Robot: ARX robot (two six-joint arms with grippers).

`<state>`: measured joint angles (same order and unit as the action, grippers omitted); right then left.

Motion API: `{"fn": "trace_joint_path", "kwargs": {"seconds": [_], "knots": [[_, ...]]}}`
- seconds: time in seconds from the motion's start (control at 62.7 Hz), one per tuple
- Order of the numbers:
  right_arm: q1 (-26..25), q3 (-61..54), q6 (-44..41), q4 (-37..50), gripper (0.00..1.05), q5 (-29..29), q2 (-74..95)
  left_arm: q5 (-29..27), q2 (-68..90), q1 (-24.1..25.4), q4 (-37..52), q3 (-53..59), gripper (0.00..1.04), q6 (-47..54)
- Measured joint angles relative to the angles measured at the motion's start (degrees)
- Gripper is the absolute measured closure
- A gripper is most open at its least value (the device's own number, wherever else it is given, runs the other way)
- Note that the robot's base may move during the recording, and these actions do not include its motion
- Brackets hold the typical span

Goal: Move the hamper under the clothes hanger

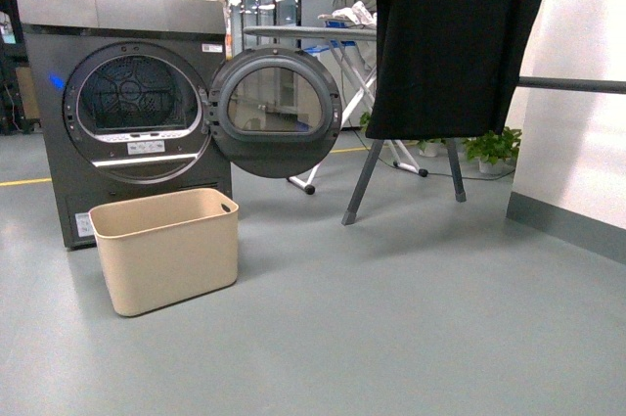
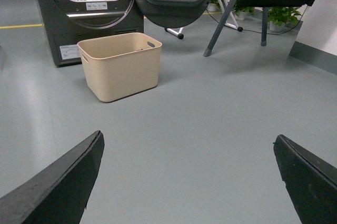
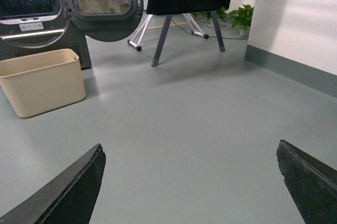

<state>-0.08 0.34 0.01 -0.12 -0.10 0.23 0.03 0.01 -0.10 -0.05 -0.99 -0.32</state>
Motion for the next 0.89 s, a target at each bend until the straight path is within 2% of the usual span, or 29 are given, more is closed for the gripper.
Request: {"fn": "trace_joint_path", "kwargs": {"seconds": [0.893], "knots": [[0.0,0.0,0.0,0.0,0.08,0.0,0.0,-0.02,0.04,0.0,0.0,-0.02,0.07,0.0]]}}
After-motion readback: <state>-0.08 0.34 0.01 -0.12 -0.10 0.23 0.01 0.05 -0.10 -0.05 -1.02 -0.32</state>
